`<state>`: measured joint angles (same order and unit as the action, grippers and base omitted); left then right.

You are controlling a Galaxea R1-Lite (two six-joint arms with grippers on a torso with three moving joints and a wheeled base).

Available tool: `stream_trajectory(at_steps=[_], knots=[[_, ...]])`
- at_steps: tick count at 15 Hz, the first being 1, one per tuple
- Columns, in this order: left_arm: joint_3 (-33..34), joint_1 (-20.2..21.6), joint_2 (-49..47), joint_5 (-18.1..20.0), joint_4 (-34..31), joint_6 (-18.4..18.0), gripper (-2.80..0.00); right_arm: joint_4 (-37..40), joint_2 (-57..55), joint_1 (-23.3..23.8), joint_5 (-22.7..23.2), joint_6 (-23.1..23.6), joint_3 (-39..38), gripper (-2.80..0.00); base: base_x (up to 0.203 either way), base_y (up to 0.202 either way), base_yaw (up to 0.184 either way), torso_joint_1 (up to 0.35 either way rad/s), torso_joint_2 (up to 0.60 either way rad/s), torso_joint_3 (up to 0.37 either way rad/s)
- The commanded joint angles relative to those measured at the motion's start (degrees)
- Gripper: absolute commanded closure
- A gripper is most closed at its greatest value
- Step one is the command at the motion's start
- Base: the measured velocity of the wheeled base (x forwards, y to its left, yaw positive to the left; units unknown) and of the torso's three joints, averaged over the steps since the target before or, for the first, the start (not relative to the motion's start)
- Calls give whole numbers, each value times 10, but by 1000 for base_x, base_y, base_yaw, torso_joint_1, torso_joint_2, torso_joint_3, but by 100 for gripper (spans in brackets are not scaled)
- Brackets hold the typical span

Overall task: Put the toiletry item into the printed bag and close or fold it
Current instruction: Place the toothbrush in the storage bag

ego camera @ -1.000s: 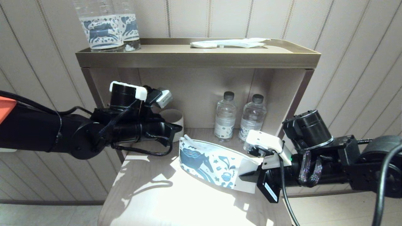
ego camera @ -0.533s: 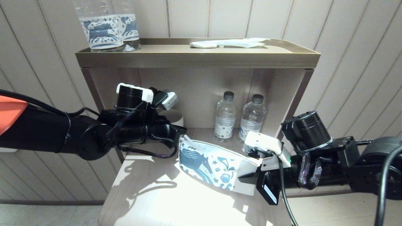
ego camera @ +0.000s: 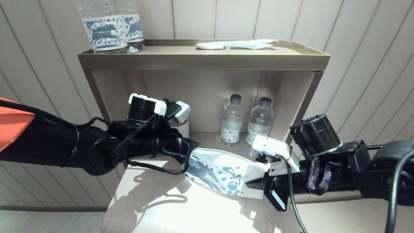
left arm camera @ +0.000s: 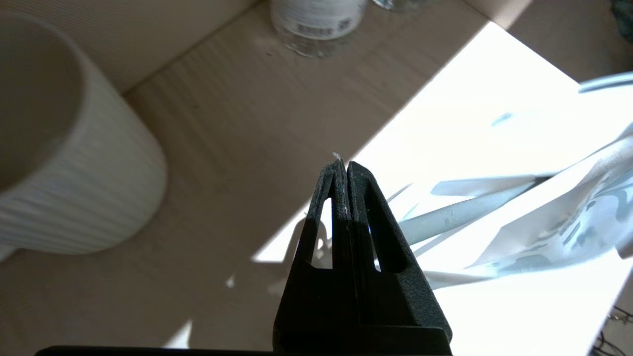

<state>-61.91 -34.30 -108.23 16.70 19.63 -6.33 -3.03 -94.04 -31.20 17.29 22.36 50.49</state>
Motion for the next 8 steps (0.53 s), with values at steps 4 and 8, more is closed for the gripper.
stream_trajectory(at_steps=[4,8], knots=[[-6,-16,12,-19,5,3,0,0,-1,0,1,1,0,0,0,0,0,0,0,0],[-14,29,64,-21,0,4,0,0,0,1,1,1,1,0,0,0,0,0,0,0]])
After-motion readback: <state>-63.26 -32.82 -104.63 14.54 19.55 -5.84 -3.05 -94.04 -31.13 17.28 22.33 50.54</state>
